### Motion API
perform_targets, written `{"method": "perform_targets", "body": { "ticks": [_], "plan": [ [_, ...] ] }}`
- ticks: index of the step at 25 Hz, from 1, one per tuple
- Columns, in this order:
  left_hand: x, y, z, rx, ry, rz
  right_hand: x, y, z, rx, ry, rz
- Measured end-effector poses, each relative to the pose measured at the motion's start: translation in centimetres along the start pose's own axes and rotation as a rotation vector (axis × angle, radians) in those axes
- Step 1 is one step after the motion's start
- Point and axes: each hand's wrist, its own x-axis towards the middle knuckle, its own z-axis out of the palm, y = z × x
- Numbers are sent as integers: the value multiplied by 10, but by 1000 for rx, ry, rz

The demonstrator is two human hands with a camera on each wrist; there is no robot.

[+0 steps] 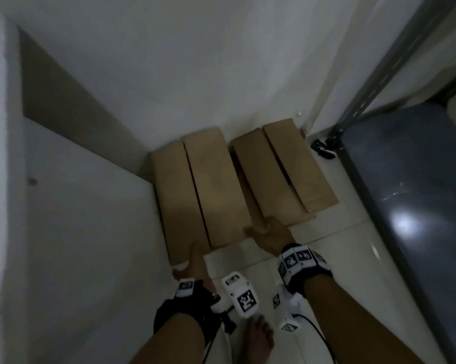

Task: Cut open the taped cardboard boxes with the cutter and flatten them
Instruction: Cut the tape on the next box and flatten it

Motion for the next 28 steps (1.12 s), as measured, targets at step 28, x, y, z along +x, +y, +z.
{"method": "perform_targets", "body": {
  "ticks": [28],
  "plan": [
    [-321,67,-25,-247,-11,775,-328,-82,-94,317,456,-233]
  ]
}}
